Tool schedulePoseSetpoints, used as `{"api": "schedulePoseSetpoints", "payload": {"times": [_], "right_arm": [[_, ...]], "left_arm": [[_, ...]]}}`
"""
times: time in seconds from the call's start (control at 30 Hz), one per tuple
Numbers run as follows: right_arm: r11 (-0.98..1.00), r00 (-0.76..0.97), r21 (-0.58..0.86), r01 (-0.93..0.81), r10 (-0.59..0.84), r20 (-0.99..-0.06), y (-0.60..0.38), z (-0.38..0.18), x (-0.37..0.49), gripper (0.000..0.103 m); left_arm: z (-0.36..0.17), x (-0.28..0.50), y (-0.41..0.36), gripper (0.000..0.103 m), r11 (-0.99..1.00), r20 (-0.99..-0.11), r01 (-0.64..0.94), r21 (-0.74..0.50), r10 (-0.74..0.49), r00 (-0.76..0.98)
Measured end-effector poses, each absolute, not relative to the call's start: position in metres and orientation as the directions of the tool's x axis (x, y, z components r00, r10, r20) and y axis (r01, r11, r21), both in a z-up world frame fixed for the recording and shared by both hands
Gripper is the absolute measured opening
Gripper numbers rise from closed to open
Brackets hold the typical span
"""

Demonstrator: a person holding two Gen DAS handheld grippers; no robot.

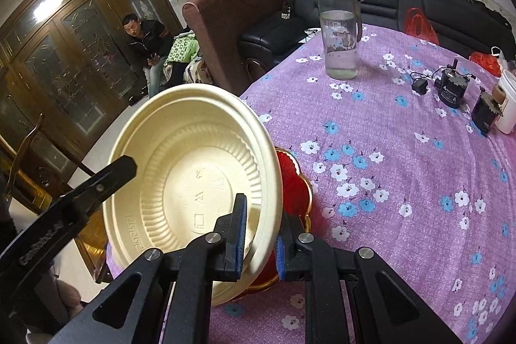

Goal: Organize plates and bowls
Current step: 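Carry the beige bowl over the stack and lower it into the white bowl, then open both tools to release the beige bowl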

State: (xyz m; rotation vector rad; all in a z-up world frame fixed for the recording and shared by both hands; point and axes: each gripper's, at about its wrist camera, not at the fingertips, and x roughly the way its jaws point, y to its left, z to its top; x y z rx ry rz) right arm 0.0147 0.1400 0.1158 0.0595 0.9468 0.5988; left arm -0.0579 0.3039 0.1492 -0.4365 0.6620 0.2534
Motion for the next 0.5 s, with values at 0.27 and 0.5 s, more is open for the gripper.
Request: {"api": "schedulePoseSetpoints", "payload": {"times": [0.27,0.5], "right_arm": [[0.845,0.492,0.294,-0.446,0.506,-0.708,0.143,0.117,0.011,0.030],[0.846,0.596,0.317,-0.428,0.528,-0.605,0.130,0.134,-0.001,0.061]], "left_arm": [[0.170,-0.087,0.311,0.073,0.866,-0.530,-0.383,-0.322,0.170,0.831],[0.176,-0.098,0.310,0.086,0.862,-0.489,-0.421,-0.281,0.249,0.836]]}}
